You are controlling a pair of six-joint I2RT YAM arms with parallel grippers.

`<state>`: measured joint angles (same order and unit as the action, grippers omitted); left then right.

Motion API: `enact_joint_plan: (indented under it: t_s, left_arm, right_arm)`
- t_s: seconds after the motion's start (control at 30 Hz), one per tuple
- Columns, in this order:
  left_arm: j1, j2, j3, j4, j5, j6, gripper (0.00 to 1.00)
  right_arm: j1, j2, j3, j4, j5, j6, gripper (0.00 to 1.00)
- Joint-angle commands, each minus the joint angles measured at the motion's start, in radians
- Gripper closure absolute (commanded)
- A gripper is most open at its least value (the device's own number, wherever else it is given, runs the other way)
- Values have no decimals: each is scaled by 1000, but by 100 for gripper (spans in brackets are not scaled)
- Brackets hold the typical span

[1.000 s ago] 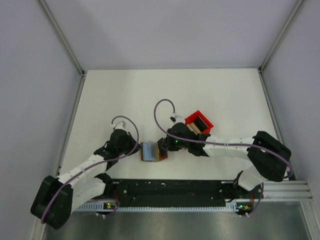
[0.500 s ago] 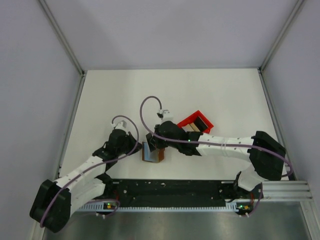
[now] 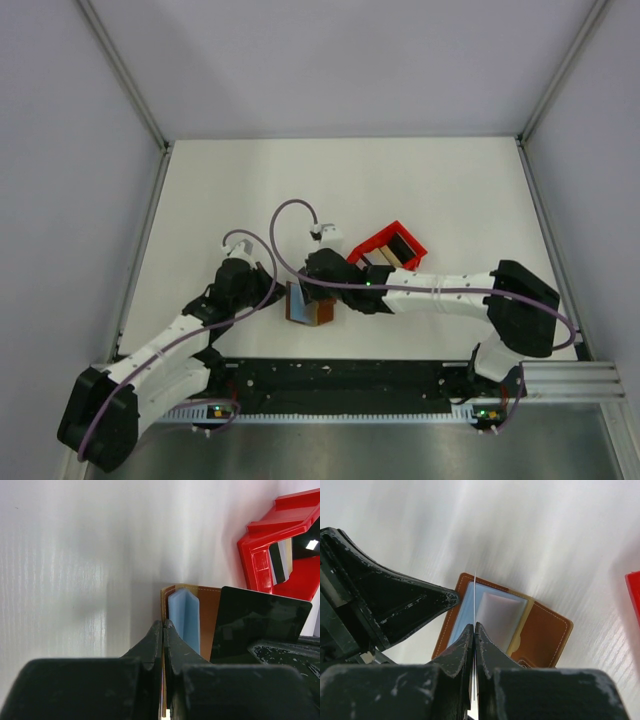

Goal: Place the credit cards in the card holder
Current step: Open the card holder at the center of the board.

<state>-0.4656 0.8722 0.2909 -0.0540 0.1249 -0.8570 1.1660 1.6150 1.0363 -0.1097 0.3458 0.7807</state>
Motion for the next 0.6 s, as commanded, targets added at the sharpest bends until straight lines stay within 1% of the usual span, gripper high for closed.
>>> enact_joint_plan:
  t_s: [0.0, 0.1, 0.23, 0.33, 0.57]
  left_arm:
    - [-4, -18, 27, 25, 9, -7, 100]
    - [-2, -19, 30, 26, 9, -4, 100]
    - [-2, -25, 28, 26, 7, -10, 100]
    - [-4, -25, 30, 25, 10, -7, 100]
    - [-4, -32, 28, 25, 12, -11, 100]
  right_arm:
    - [26, 3, 62, 21, 39, 0, 100]
    - [34, -17, 62, 41, 33, -9, 100]
    - [35, 32, 99, 16, 32, -12, 100]
    - [34, 51, 97, 39, 15, -11, 100]
    - [47, 65, 113, 15, 61, 2, 100]
